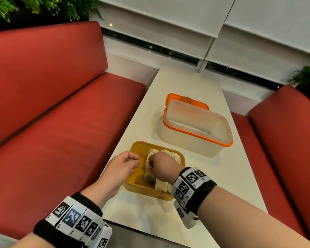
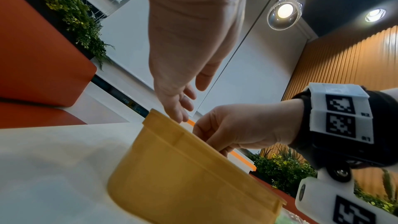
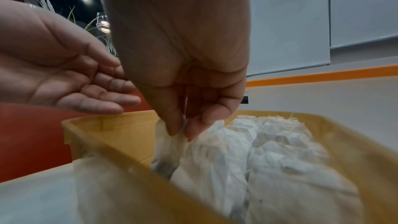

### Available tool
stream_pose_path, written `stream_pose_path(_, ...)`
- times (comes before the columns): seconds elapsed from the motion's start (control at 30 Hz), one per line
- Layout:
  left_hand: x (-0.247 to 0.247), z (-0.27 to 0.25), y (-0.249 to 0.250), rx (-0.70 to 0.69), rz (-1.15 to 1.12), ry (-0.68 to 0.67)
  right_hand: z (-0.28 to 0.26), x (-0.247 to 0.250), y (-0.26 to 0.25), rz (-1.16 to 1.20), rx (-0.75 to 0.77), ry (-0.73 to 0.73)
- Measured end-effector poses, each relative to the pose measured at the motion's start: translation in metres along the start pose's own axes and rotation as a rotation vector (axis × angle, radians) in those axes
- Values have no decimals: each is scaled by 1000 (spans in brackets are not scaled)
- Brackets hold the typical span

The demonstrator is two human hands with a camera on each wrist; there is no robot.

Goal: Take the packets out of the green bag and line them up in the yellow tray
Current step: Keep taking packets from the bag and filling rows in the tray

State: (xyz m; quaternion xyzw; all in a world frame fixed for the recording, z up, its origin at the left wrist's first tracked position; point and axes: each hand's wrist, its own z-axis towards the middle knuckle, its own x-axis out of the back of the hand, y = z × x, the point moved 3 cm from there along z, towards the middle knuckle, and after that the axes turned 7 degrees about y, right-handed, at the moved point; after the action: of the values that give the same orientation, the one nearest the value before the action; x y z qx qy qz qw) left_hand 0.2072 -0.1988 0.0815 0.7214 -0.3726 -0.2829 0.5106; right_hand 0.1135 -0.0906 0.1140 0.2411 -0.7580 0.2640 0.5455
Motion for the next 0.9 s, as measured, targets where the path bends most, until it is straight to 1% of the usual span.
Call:
stream_pose_path(0.37,4,-5,-2,15,-14,-43,1,-6,-2,-16,-31,52)
stream_pose_path(0.5,13,-5,-2,4,-4,-50,-2,4,-4,10,-56,96)
stream_pose_path(0.63,22,-4,4,-22,-4,-56,-12,19,4,140,-113,231)
stream_pose_path(0.73,21,-4,8,-50,10,-63,-35,26,19,242,-134,342)
stream_pose_path(0.83,15,-3,9,-66,40,-94,-69,31,51,296,-204,472)
stream_pose_path(0.9,8,-3,10,-67,45,-122,-93,31,84,316,-306,540)
